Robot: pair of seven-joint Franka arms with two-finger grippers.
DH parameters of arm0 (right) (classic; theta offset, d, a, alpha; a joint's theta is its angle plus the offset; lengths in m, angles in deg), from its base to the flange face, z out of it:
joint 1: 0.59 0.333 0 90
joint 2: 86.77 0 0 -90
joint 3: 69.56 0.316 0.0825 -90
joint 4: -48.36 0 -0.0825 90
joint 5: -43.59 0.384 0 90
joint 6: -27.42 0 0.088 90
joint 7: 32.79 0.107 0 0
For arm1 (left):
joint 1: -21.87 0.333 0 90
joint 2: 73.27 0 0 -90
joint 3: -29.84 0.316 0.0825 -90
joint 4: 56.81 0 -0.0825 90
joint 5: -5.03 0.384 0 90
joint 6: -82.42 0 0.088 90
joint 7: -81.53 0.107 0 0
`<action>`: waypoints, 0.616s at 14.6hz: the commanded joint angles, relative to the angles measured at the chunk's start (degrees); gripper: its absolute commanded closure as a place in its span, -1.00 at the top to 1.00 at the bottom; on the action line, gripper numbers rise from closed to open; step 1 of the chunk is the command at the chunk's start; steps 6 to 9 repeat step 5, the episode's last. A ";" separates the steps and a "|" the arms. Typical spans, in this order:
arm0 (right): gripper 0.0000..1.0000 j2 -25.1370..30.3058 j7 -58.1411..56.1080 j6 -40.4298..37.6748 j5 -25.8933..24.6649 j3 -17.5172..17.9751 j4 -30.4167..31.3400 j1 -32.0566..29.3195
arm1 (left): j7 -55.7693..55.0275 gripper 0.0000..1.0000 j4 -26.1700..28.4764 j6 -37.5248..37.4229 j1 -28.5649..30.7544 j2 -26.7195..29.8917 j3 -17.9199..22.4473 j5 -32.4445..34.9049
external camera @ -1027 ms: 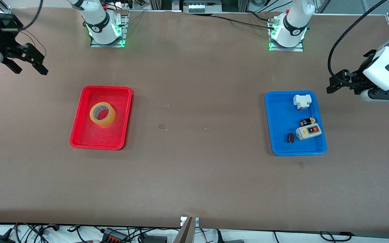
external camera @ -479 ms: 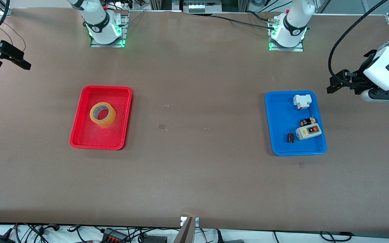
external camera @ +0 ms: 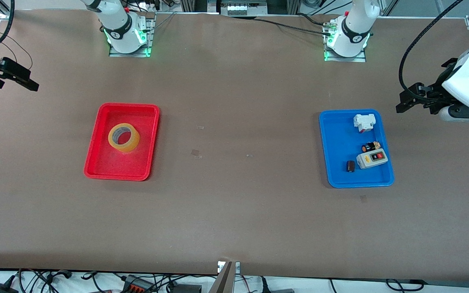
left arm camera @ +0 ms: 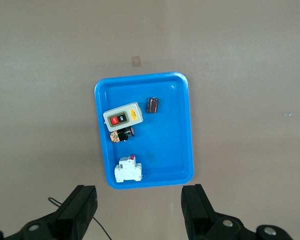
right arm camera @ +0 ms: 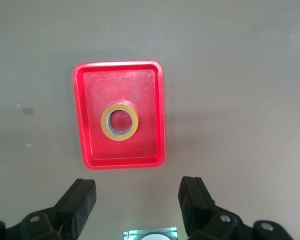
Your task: Place and move tape with both arms
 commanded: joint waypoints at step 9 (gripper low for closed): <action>0.98 2.17 0.92 1.47 0.12 0.72 2.71 -0.24 | 0.72 1.00 -1.29 -0.67 0.26 -0.19 -0.17 0.26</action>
